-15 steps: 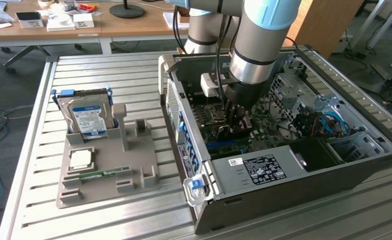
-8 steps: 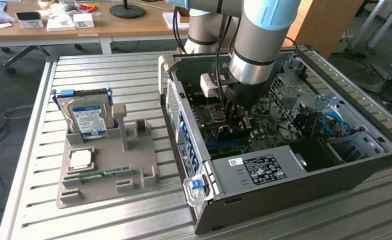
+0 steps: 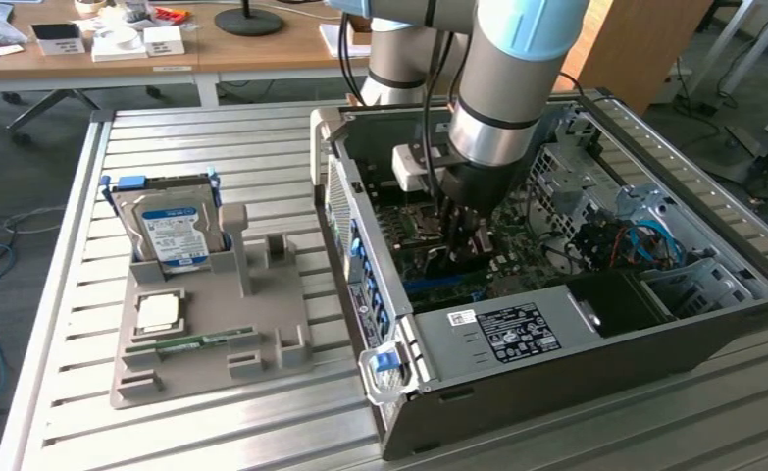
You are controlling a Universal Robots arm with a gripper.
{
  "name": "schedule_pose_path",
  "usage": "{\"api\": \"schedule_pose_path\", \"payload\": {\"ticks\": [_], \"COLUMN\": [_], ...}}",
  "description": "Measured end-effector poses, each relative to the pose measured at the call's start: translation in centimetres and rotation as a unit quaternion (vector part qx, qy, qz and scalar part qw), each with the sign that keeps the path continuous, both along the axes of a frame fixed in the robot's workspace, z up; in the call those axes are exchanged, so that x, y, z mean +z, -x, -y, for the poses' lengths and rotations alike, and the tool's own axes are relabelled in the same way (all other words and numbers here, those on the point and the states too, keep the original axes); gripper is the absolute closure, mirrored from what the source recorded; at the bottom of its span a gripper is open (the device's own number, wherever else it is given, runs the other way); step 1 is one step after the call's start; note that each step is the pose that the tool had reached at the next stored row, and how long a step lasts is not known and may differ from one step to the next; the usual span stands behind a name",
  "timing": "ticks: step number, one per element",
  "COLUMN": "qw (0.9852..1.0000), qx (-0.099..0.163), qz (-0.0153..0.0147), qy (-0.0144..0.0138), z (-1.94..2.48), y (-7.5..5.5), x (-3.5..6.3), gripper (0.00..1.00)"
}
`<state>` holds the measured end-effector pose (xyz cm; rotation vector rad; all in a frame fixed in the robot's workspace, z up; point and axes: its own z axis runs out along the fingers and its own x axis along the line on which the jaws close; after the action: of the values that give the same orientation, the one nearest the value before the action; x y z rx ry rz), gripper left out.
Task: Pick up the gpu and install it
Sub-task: 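Insert the gpu into the slot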
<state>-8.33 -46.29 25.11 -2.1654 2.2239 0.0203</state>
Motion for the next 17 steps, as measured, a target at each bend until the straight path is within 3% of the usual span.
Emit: {"api": "schedule_pose_path", "payload": {"ticks": [17], "qw": [1.0], "qx": [0.0], "qz": [0.0], "qy": [0.0001], "z": [0.01], "y": [0.07], "x": [-0.3], "gripper": [0.73]}}
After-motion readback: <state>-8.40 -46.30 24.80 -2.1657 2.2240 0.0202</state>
